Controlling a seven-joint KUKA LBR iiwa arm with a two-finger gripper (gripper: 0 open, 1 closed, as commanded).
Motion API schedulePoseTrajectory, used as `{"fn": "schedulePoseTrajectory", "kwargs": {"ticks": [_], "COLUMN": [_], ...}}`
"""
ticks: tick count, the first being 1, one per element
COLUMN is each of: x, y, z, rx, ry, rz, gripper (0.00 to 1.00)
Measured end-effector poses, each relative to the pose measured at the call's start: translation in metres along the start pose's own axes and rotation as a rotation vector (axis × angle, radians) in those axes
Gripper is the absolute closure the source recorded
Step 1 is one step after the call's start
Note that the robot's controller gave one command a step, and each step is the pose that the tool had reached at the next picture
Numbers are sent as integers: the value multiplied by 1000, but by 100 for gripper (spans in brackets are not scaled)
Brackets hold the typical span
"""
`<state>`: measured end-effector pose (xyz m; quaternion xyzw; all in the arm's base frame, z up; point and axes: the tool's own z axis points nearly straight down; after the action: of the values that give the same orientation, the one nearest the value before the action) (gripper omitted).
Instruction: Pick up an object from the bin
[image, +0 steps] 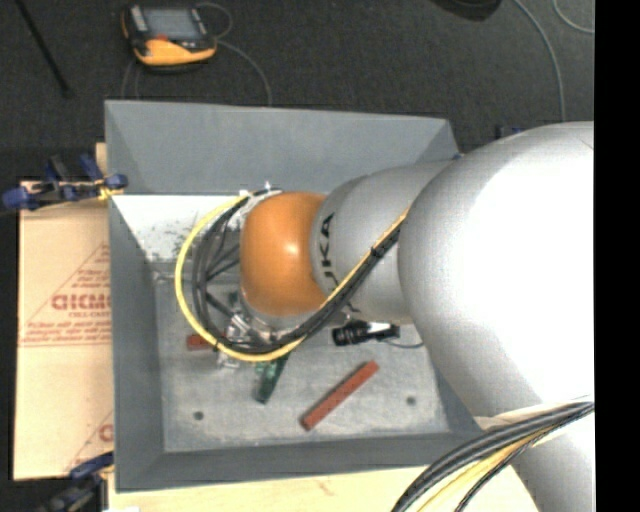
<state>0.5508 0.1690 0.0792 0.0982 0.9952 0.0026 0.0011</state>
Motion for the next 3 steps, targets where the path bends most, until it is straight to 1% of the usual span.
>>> {"fn": "schedulePoseTrajectory", "kwargs": {"ticks": [1,2,3], "x": [2,1,-11], "y": [-4,-3,-3], "z": [-42,-78,-98], "rx": [7,1,4], "ry": [6,-5,-1], "rz": [-2,12,27], "gripper": [100,100,0]}}
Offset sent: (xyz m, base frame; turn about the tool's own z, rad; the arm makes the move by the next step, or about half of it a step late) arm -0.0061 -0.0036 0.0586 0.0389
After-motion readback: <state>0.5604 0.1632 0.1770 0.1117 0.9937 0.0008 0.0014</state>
